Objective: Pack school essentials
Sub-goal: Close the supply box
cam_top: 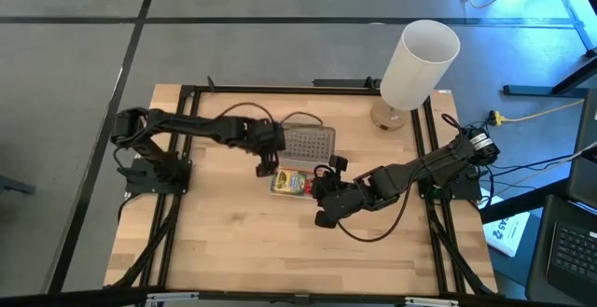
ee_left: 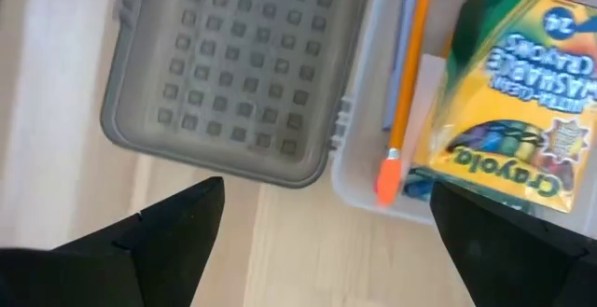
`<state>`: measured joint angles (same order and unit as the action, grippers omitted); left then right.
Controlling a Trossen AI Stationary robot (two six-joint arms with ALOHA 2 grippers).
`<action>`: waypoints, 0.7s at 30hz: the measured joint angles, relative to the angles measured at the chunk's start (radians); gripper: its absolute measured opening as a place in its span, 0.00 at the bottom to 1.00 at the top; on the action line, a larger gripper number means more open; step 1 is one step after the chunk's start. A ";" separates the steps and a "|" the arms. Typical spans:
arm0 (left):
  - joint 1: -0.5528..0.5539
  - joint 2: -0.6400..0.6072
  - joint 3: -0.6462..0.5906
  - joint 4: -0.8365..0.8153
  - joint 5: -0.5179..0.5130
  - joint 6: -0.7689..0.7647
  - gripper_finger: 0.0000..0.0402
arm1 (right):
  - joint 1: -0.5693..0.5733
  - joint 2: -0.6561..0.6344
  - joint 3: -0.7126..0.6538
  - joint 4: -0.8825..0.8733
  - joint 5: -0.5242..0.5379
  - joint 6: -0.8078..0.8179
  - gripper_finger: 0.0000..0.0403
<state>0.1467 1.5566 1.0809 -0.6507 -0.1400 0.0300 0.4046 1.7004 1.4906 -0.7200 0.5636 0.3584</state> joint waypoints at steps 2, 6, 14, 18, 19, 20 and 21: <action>0.042 0.000 0.000 -0.005 0.059 0.002 0.93 | 0.000 0.000 0.000 0.001 0.000 0.000 0.31; 0.118 0.000 0.000 -0.013 0.126 0.009 0.93 | 0.000 0.000 0.000 0.007 0.000 0.000 0.31; 0.267 0.000 -0.057 0.042 0.346 0.028 0.93 | 0.000 0.000 0.000 0.006 0.000 0.000 0.31; 0.325 0.000 -0.093 0.090 0.428 0.025 0.93 | -0.003 0.000 0.000 0.016 0.015 -0.011 0.31; 0.339 0.000 -0.104 0.099 0.453 0.025 0.93 | -0.007 0.000 0.000 0.019 0.016 -0.021 0.31; 0.354 0.000 -0.114 0.107 0.475 0.025 0.93 | -0.011 0.000 0.000 0.019 0.015 -0.029 0.31; 0.369 0.000 -0.125 0.121 0.491 0.025 0.93 | -0.016 0.000 0.000 0.019 0.017 -0.031 0.31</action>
<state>0.5157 1.5566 0.9558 -0.5294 0.3505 0.0549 0.3889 1.7004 1.4906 -0.7010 0.5806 0.3277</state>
